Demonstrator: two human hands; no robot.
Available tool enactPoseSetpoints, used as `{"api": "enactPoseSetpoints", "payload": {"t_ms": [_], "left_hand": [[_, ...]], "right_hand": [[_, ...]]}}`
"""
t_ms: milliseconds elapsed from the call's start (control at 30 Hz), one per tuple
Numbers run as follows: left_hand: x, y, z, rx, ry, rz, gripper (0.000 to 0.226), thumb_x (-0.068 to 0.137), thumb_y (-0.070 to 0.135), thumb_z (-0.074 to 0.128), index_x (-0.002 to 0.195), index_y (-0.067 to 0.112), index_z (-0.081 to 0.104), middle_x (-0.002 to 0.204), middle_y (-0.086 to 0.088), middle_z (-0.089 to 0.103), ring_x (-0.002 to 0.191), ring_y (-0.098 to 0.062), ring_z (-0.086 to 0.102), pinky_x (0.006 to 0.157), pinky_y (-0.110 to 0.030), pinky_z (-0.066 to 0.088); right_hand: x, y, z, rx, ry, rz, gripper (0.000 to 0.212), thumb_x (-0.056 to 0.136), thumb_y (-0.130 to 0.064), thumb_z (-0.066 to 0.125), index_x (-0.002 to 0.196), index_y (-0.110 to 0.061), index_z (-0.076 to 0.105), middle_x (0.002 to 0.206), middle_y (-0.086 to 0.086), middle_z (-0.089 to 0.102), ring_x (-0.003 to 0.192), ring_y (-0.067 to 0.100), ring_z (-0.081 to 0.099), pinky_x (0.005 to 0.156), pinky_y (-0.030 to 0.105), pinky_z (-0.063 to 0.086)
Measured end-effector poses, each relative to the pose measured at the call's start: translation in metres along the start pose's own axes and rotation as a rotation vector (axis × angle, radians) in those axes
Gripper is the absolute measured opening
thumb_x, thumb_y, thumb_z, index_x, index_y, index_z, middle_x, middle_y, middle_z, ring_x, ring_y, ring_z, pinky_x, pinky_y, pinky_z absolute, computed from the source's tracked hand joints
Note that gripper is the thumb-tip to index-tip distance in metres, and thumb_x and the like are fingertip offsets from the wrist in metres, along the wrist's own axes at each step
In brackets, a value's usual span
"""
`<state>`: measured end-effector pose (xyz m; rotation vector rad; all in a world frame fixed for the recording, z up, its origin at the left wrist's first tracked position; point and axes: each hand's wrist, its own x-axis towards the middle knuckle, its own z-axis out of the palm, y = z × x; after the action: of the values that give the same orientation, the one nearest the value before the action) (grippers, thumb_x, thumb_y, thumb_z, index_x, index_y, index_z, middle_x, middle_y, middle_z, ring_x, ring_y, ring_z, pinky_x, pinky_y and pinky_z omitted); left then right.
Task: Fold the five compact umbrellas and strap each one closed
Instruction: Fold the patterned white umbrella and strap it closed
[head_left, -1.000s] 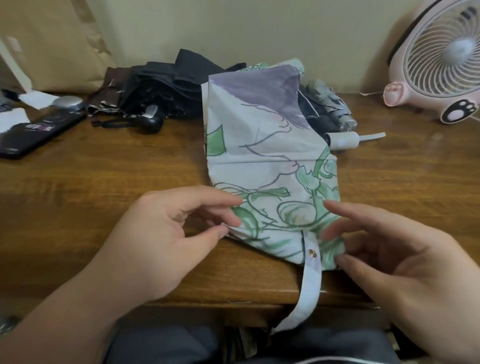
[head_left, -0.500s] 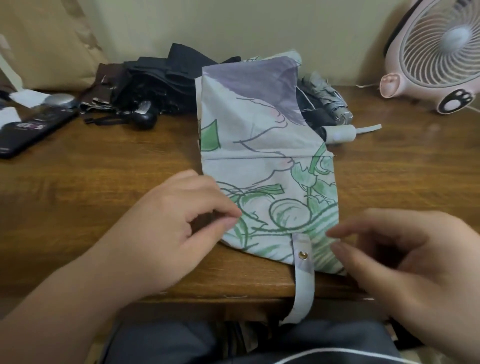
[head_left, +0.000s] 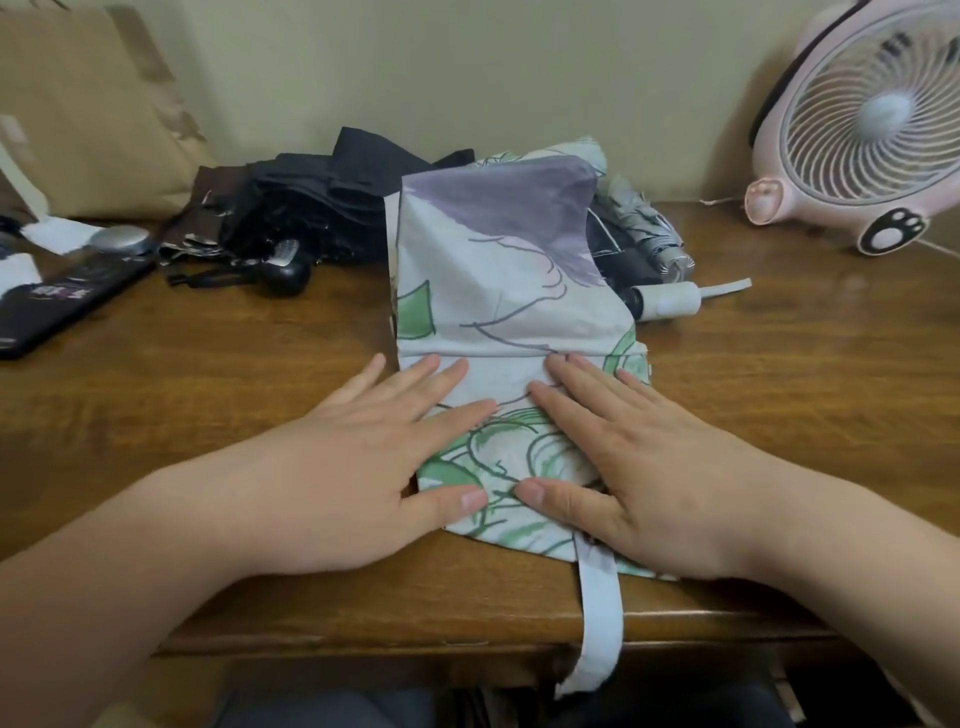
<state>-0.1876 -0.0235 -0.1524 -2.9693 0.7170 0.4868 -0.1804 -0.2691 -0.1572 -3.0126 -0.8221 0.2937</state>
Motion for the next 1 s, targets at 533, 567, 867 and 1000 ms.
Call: {"api": "enactPoseSetpoints", "payload": {"t_ms": [533, 567, 867, 1000], "left_hand": [[0.006, -0.016, -0.015, -0.077, -0.011, 0.065, 0.076, 0.086, 0.082, 0.024, 0.149, 0.063, -0.013, 0.143, 0.042, -0.045, 0.127, 0.018, -0.047, 0.11, -0.018, -0.027], [0.004, -0.016, -0.015, -0.155, 0.038, 0.055, 0.069, 0.088, 0.077, 0.03, 0.148, 0.065, -0.002, 0.147, 0.046, -0.035, 0.13, 0.022, -0.041, 0.111, -0.013, -0.024], [-0.042, 0.015, 0.002, -0.901, 0.333, -0.221, 0.049, 0.072, 0.031, 0.089, 0.104, 0.049, 0.057, 0.09, 0.019, 0.073, 0.069, -0.006, 0.064, 0.06, -0.02, 0.048], [-0.037, 0.023, 0.015, -0.903, 0.509, -0.275, 0.058, 0.069, 0.017, 0.092, 0.106, 0.046, 0.058, 0.086, 0.019, 0.073, 0.066, -0.007, 0.064, 0.059, -0.021, 0.047]], "right_hand": [[0.008, 0.042, -0.011, -0.082, -0.051, -0.219, 0.1, 0.08, -0.095, 0.014, 0.156, -0.041, -0.021, 0.16, -0.019, -0.036, 0.141, -0.007, -0.038, 0.123, 0.03, -0.017], [0.007, 0.043, -0.01, -0.065, -0.046, -0.22, 0.098, 0.079, -0.094, 0.013, 0.156, -0.043, -0.019, 0.16, -0.021, -0.035, 0.141, -0.008, -0.037, 0.123, 0.028, -0.018], [0.01, 0.045, -0.002, 0.025, 0.052, -0.232, 0.089, 0.082, -0.091, 0.011, 0.157, -0.047, -0.005, 0.163, -0.028, -0.023, 0.145, -0.011, -0.026, 0.12, 0.019, -0.017], [0.01, 0.047, 0.001, 0.069, 0.099, -0.25, 0.089, 0.084, -0.091, 0.016, 0.159, -0.045, 0.003, 0.166, -0.027, -0.014, 0.148, -0.01, -0.019, 0.121, 0.019, -0.012]]}}
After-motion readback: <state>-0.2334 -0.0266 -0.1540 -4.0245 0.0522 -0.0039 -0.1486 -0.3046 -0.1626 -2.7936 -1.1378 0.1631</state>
